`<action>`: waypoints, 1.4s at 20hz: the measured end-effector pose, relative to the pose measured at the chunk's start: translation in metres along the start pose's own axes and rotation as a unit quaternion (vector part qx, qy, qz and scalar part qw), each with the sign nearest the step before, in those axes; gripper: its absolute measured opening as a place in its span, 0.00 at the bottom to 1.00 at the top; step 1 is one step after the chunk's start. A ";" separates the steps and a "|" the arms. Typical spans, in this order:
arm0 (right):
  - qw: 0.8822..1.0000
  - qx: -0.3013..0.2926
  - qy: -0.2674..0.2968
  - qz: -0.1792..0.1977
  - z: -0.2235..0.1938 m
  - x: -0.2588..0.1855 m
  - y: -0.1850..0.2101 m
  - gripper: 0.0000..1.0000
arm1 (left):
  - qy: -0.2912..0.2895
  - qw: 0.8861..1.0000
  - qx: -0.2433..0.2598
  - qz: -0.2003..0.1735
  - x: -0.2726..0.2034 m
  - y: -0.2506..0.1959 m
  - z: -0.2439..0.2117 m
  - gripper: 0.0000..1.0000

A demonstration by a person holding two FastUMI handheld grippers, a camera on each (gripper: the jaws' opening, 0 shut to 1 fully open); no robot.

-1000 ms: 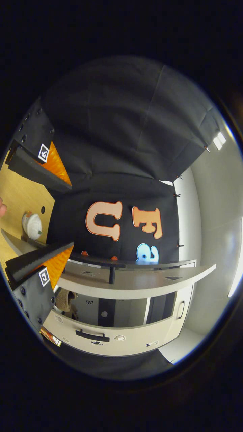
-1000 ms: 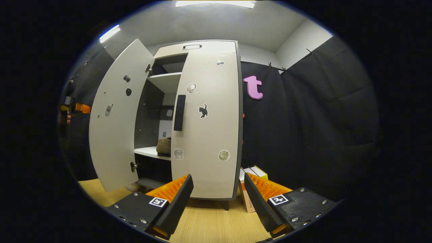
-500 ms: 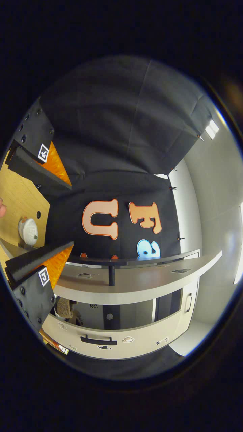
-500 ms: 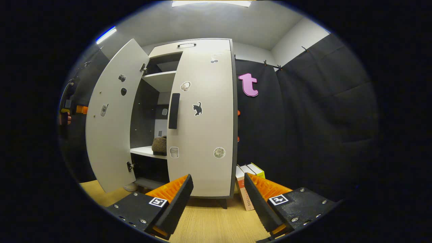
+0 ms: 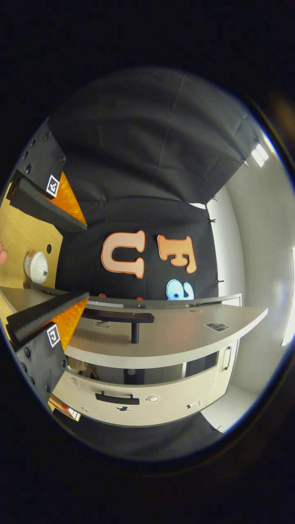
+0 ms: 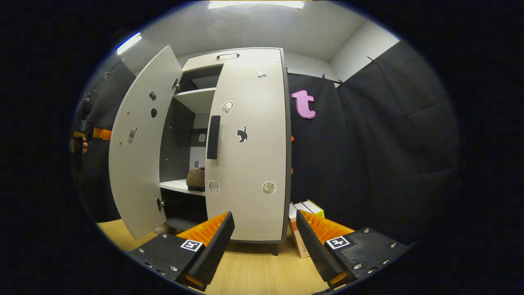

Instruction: Grab one shoe with the right hand and put it into the shoe cabinet, grab the other shoe with the left hand and put it into the shoe cabinet; then close the right door with the right hand and the left door with the left hand.

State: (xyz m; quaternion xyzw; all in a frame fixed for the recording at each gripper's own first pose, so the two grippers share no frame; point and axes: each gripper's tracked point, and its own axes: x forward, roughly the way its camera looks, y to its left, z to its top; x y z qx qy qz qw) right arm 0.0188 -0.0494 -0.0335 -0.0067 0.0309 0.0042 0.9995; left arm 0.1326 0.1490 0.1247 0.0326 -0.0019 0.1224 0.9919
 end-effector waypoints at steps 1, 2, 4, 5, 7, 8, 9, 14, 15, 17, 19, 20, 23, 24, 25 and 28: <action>1.000 0.000 0.000 0.000 0.000 0.000 0.000 0.94 | 0.000 1.000 0.001 -0.010 -0.001 -0.007 -0.001 0.94; 1.000 0.000 0.000 -0.001 0.000 -0.002 -0.002 0.94 | 0.003 1.000 0.002 -0.018 -0.001 -0.015 -0.001 0.94; 1.000 0.001 0.000 -0.005 0.001 -0.003 -0.005 0.94 | 0.005 0.999 0.003 -0.036 -0.004 -0.029 -0.002 0.95; 1.000 0.001 -0.001 -0.006 0.002 -0.003 -0.006 0.94 | 0.007 0.999 0.000 -0.044 -0.002 -0.037 -0.001 0.92; 1.000 0.002 -0.001 -0.009 0.003 -0.005 -0.007 0.94 | 0.010 0.998 -0.008 -0.058 -0.003 -0.049 -0.003 0.92; 1.000 0.002 0.000 -0.010 0.002 -0.006 -0.009 0.94 | 0.010 0.998 -0.011 -0.067 -0.002 -0.057 -0.004 0.92; 1.000 0.002 0.001 -0.011 0.002 -0.008 -0.010 0.94 | 0.011 0.997 -0.014 -0.077 -0.002 -0.064 -0.005 0.99; 1.000 -0.001 0.003 -0.020 0.004 -0.017 -0.017 0.94 | 0.008 0.994 -0.012 -0.111 0.006 -0.101 -0.006 0.93; 1.000 -0.001 0.004 -0.022 0.005 -0.018 -0.019 0.94 | 0.006 0.993 -0.014 -0.117 0.006 -0.108 -0.005 0.93; 1.000 -0.001 0.006 -0.030 0.005 -0.018 -0.026 0.94 | 0.002 0.991 -0.024 -0.134 0.009 -0.121 -0.002 0.94; 0.999 0.001 0.005 -0.038 0.006 -0.021 -0.030 0.94 | -0.005 0.990 -0.017 -0.138 0.011 -0.130 0.001 0.96; 0.999 0.002 0.007 -0.041 0.004 -0.022 -0.031 0.94 | -0.008 0.990 -0.015 -0.142 0.012 -0.135 0.002 0.96; 0.999 0.002 0.008 -0.046 0.004 -0.025 -0.034 0.94 | 0.002 0.985 -0.028 -0.170 0.016 -0.163 -0.006 0.94; 0.999 0.002 0.008 -0.048 0.005 -0.026 -0.035 0.94 | 0.007 0.984 -0.031 -0.177 0.021 -0.170 -0.011 0.94; 0.999 0.001 0.007 -0.051 0.005 -0.027 -0.036 0.94 | 0.009 0.983 -0.033 -0.181 0.025 -0.176 -0.014 0.99; 0.998 -0.002 0.008 -0.058 0.006 -0.029 -0.042 0.94 | 0.014 0.982 -0.034 -0.187 0.035 -0.190 -0.021 0.96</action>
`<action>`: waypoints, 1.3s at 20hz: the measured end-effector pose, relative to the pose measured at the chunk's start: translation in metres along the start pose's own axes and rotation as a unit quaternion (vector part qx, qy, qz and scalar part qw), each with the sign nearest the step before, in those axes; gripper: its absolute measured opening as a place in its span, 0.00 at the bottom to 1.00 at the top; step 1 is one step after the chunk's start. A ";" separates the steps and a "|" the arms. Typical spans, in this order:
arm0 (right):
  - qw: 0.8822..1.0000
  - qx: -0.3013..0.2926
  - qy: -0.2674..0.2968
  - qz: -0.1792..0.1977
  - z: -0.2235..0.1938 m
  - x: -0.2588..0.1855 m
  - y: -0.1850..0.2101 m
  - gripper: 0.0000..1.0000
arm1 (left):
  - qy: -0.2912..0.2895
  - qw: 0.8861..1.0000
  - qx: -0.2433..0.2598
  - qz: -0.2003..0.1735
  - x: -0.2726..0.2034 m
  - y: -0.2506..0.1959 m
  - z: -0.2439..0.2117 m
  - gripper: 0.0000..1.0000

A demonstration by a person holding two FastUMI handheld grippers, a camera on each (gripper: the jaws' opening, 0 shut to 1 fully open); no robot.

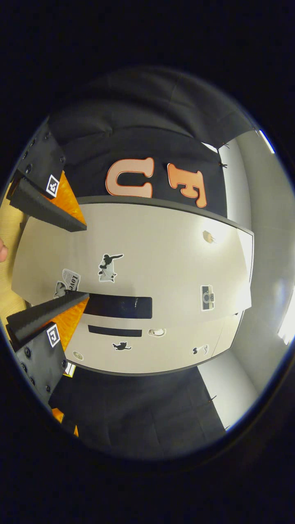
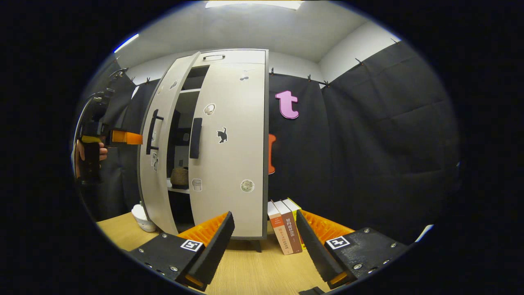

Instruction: Grab one shoe with the right hand and put it into the shoe cabinet, grab the other shoe with the left hand and put it into the shoe cabinet; then close the right door with the right hand and the left door with the left hand.

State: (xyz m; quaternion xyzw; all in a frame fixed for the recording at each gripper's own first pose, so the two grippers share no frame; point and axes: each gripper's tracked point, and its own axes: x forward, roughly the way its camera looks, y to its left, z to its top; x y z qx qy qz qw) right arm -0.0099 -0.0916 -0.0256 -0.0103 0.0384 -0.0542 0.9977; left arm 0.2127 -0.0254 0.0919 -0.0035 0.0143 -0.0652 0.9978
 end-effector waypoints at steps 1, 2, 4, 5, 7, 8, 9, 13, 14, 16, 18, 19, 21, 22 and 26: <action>1.000 0.000 0.000 -0.003 0.000 0.000 -0.002 0.94 | 0.001 1.000 -0.001 -0.002 0.005 -0.003 -0.003 0.96; 1.000 0.001 0.001 -0.006 0.000 -0.001 -0.004 0.94 | 0.003 1.000 -0.002 -0.003 0.009 -0.005 -0.005 0.96; 1.000 0.001 0.002 -0.011 -0.001 -0.002 -0.008 0.94 | 0.007 1.000 -0.007 -0.006 0.017 -0.009 -0.008 0.96; 1.000 0.001 0.003 -0.014 -0.002 -0.002 -0.010 0.94 | 0.005 1.000 -0.008 -0.007 0.020 -0.010 -0.009 0.96; 1.000 0.000 0.004 -0.019 -0.003 -0.002 -0.013 0.94 | 0.003 1.000 -0.008 -0.010 0.025 -0.012 -0.009 0.96; 1.000 0.000 0.005 -0.021 -0.004 -0.002 -0.014 0.94 | 0.003 1.000 -0.008 -0.010 0.029 -0.013 -0.009 0.96; 1.000 0.000 0.005 -0.022 -0.005 -0.001 -0.014 0.94 | 0.003 1.000 -0.010 -0.010 0.035 -0.015 -0.010 0.96; 1.000 0.005 0.005 -0.027 -0.007 0.000 -0.019 0.94 | 0.012 0.999 -0.036 -0.013 0.066 -0.019 -0.015 0.96; 1.000 0.005 0.005 -0.030 -0.007 0.000 -0.021 0.94 | 0.012 0.999 -0.040 -0.015 0.071 -0.020 -0.017 0.99; 0.999 0.007 0.004 -0.034 -0.008 0.000 -0.024 0.94 | 0.010 0.999 -0.039 -0.018 0.076 -0.021 -0.018 0.96; 0.999 0.010 0.004 -0.038 -0.008 0.000 -0.027 0.94 | 0.007 0.999 -0.035 -0.018 0.082 -0.023 -0.018 0.96; 0.999 0.010 0.002 -0.039 -0.007 0.001 -0.028 0.94 | 0.006 0.999 -0.032 -0.016 0.084 -0.024 -0.018 0.96; 0.999 0.007 -0.001 -0.041 -0.004 0.001 -0.030 0.94 | 0.004 1.000 -0.026 -0.013 0.088 -0.025 -0.017 0.96; 0.999 0.006 -0.003 -0.041 -0.004 0.002 -0.031 0.94 | 0.003 1.000 -0.025 -0.012 0.092 -0.026 -0.018 0.99; 0.999 0.008 0.001 -0.039 -0.005 -0.001 -0.031 0.94 | -0.001 0.999 -0.031 -0.013 0.097 -0.025 -0.022 0.99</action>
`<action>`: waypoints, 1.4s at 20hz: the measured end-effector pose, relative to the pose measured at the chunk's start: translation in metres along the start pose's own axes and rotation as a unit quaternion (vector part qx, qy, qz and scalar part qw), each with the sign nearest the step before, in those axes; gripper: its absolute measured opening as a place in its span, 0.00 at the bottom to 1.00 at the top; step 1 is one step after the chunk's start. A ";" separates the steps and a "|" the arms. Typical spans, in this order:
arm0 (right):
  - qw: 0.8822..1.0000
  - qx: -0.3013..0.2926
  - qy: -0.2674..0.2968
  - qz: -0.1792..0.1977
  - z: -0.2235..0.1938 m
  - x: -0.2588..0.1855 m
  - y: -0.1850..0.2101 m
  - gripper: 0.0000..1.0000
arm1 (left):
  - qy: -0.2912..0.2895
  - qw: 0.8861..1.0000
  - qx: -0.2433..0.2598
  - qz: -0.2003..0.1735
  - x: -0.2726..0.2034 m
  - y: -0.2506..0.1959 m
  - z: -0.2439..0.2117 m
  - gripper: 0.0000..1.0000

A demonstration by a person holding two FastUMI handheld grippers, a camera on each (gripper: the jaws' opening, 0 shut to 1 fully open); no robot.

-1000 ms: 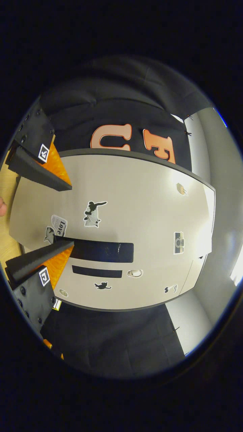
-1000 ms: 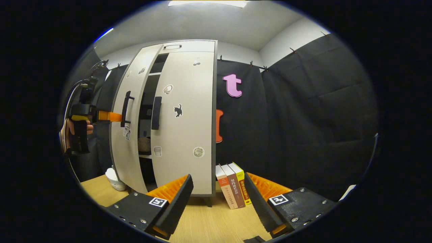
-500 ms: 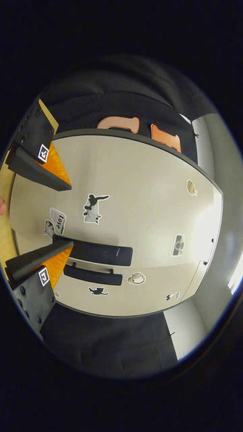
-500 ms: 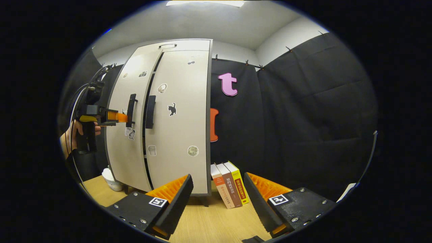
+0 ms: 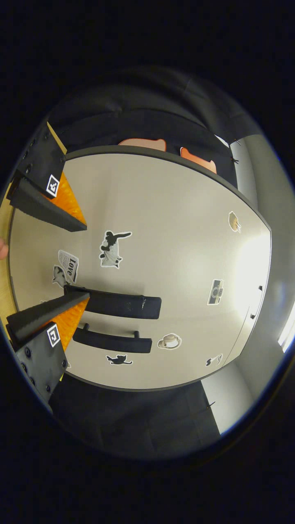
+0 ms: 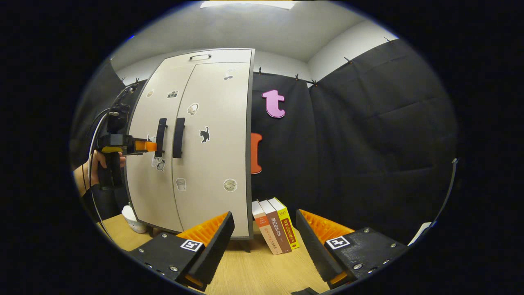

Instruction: Grab one shoe with the right hand and put it into the shoe cabinet, grab the other shoe with the left hand and put it into the shoe cabinet; then close the right door with the right hand and the left door with the left hand.

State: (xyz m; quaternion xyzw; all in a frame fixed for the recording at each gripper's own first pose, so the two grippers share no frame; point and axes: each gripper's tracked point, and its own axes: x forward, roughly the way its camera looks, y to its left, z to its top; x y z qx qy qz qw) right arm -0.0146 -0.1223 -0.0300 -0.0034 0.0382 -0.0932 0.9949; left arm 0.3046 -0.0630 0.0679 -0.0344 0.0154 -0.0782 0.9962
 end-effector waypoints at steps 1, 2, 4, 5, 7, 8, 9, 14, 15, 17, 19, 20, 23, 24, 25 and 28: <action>1.000 0.000 0.000 0.001 0.000 0.000 0.000 0.94 | 0.000 1.000 0.000 0.001 0.000 0.001 -0.001 0.94; 1.000 0.000 0.000 0.001 0.000 -0.001 0.001 0.94 | 0.004 1.000 0.004 0.008 -0.002 0.004 -0.002 0.96; 1.000 0.001 -0.001 0.005 0.002 -0.001 0.003 0.94 | 0.006 1.000 0.011 0.019 -0.008 0.006 0.000 0.96; 1.000 0.002 -0.002 0.008 0.003 0.000 0.005 0.94 | 0.000 1.000 0.007 0.016 -0.015 0.004 0.005 0.96; 1.000 0.003 -0.002 0.015 0.004 0.001 0.010 0.94 | -0.010 1.000 0.008 0.010 -0.032 0.001 0.015 0.96; 1.000 0.004 -0.003 0.019 0.004 0.000 0.013 0.94 | -0.011 1.000 0.015 0.010 -0.041 0.000 0.018 0.96; 1.000 0.005 -0.002 0.025 0.004 0.002 0.017 0.94 | -0.014 1.000 0.019 0.012 -0.051 -0.001 0.022 0.96; 0.998 0.005 0.003 0.055 -0.001 0.000 0.040 0.94 | -0.034 0.999 0.035 0.022 -0.111 0.000 0.027 0.96; 0.998 0.006 0.004 0.060 -0.002 -0.001 0.044 0.94 | -0.035 0.998 0.036 0.031 -0.125 0.003 0.023 0.96; 0.997 0.008 0.004 0.070 -0.004 -0.003 0.052 0.94 | -0.028 0.998 0.037 0.043 -0.150 0.006 0.008 0.96; 0.997 0.011 0.004 0.080 -0.006 -0.006 0.059 0.94 | -0.014 0.998 0.026 0.056 -0.172 0.010 -0.012 0.96; 0.996 0.011 0.003 0.084 -0.006 -0.006 0.062 0.94 | -0.011 0.998 0.014 0.061 -0.182 0.011 -0.021 0.96; 0.996 0.015 0.010 0.092 -0.013 -0.006 0.069 0.94 | -0.011 0.997 -0.013 0.072 -0.206 0.018 -0.040 0.96; 0.995 0.020 0.013 0.097 -0.015 -0.009 0.072 0.94 | -0.011 0.997 -0.014 0.076 -0.212 0.022 -0.046 0.96; 0.994 0.021 0.014 0.102 -0.016 -0.009 0.075 0.94 | -0.012 0.997 -0.009 0.079 -0.218 0.025 -0.050 0.96; 0.994 0.005 0.016 0.105 -0.017 -0.009 0.074 0.94 | -0.017 0.994 0.027 0.102 -0.236 0.035 -0.055 0.96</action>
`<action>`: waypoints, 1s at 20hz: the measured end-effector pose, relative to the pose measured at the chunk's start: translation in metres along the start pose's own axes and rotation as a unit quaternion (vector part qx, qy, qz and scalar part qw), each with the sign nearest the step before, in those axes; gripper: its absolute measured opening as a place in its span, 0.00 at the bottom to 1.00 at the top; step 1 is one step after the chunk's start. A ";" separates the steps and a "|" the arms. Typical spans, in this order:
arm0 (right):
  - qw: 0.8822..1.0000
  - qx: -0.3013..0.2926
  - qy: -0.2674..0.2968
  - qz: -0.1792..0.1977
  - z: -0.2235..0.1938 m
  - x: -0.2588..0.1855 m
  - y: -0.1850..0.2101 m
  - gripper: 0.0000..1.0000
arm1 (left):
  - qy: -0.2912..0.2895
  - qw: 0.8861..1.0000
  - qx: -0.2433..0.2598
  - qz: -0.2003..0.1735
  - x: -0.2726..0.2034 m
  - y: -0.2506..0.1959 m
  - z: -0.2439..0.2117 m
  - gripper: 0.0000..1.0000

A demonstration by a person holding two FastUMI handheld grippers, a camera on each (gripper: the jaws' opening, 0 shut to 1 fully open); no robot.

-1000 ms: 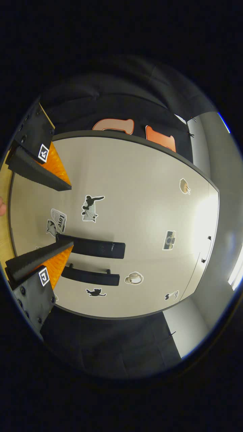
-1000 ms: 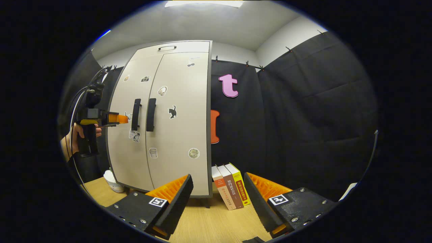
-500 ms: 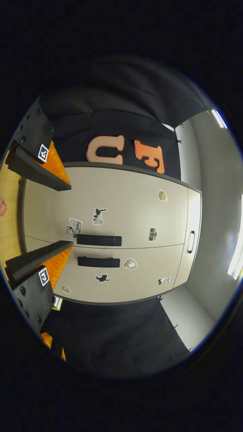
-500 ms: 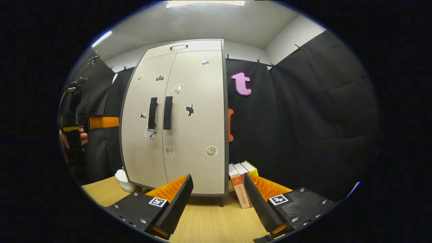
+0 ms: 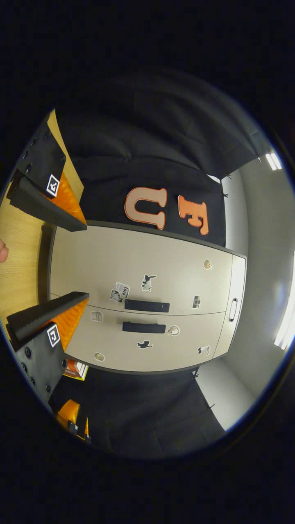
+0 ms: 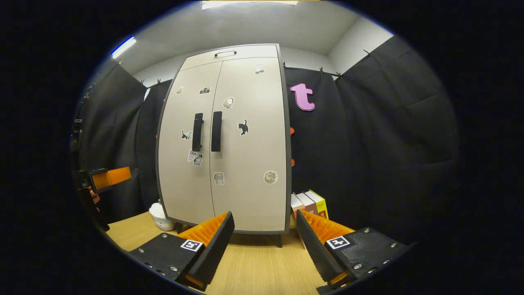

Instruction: Grab one shoe with the right hand and put it into the shoe cabinet, grab the other shoe with the left hand and put it into the shoe cabinet; then close the right door with the right hand and the left door with the left hand.

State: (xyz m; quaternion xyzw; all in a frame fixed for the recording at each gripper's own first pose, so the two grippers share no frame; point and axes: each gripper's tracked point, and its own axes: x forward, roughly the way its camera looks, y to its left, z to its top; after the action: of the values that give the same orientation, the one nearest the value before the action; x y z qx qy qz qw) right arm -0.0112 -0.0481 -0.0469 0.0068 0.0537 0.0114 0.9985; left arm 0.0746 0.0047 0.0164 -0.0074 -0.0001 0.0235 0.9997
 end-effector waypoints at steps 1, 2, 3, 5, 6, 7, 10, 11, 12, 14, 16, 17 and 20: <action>1.000 -0.002 -0.001 0.001 0.001 0.000 0.000 0.94 | -0.002 1.000 0.011 0.002 -0.005 0.001 0.000 0.96; 1.000 -0.002 -0.003 0.002 0.002 0.001 0.001 0.94 | -0.003 1.000 0.018 0.000 -0.009 -0.001 0.000 0.94; 1.000 0.000 -0.003 0.002 0.001 0.001 0.002 0.94 | -0.003 1.000 0.021 -0.004 -0.012 -0.004 0.001 0.96; 1.000 0.005 -0.001 0.004 0.000 0.003 0.003 0.94 | -0.007 1.000 0.018 -0.015 -0.014 -0.012 0.003 0.96; 1.000 0.009 -0.001 0.006 0.001 0.002 0.004 0.94 | -0.005 1.000 0.017 -0.021 -0.015 -0.016 0.001 0.96; 1.000 0.011 -0.002 0.009 0.001 0.002 0.007 0.94 | -0.005 1.000 0.017 -0.025 -0.016 -0.018 0.002 0.96; 1.000 0.008 -0.005 0.011 0.003 0.000 0.009 0.94 | -0.008 0.999 0.018 -0.032 -0.017 -0.022 0.005 0.96; 1.000 0.006 -0.006 0.013 0.002 0.000 0.010 0.94 | -0.009 0.999 0.017 -0.034 -0.018 -0.023 0.006 0.96; 1.000 0.004 -0.007 0.014 0.003 -0.001 0.011 0.94 | -0.008 0.999 0.016 -0.035 -0.018 -0.023 0.006 0.96; 1.000 0.002 -0.006 0.017 0.001 -0.001 0.013 0.94 | -0.004 0.999 0.015 -0.035 -0.017 -0.023 0.004 0.96; 1.000 0.005 -0.004 0.019 0.000 -0.001 0.015 0.94 | -0.001 0.999 0.013 -0.033 -0.018 -0.021 0.003 0.96; 1.000 0.006 -0.002 0.020 -0.001 0.000 0.016 0.94 | -0.001 0.999 0.011 -0.034 -0.018 -0.021 0.004 0.96; 1.000 0.011 0.002 0.024 -0.003 0.001 0.020 0.94 | 0.002 0.999 0.012 -0.034 -0.017 -0.017 0.002 0.96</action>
State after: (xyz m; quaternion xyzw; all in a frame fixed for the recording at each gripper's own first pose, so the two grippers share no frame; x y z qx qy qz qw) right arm -0.0113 -0.0285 -0.0497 0.0189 0.0554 0.0343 0.9977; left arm 0.0585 -0.0133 0.0185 0.0045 0.0016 -0.0104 0.9999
